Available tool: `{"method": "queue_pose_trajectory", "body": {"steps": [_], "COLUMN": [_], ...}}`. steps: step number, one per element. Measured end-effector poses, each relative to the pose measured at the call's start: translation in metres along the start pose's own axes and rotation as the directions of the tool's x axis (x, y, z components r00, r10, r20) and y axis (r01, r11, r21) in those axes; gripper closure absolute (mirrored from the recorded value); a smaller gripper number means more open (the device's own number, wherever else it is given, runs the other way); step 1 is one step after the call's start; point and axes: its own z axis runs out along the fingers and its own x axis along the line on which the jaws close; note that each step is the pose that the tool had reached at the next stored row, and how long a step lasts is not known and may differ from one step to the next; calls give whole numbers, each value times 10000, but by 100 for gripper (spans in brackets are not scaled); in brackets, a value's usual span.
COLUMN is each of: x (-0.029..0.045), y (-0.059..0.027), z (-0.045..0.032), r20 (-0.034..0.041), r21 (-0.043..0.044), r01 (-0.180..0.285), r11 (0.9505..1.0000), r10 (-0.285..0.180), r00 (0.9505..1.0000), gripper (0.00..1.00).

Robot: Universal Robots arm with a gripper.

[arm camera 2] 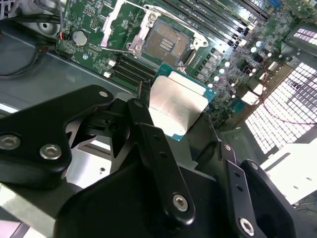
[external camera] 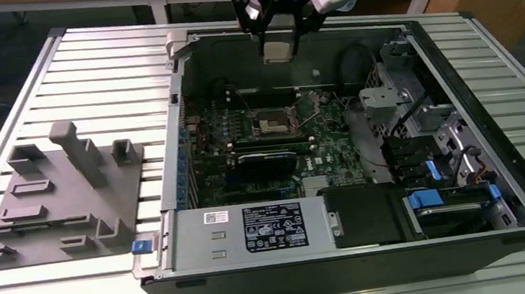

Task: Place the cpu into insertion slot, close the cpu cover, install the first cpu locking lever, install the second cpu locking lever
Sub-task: 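Place the cpu into insertion slot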

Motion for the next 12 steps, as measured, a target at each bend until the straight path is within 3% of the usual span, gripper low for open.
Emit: {"method": "queue_pose_trajectory", "body": {"steps": [12], "x": [-1], "y": [-3], "z": [37], "r20": [0], "r21": [-1], "r01": [0], "r11": [10000], "r10": [0], "r00": [10000], "gripper": [46]}}
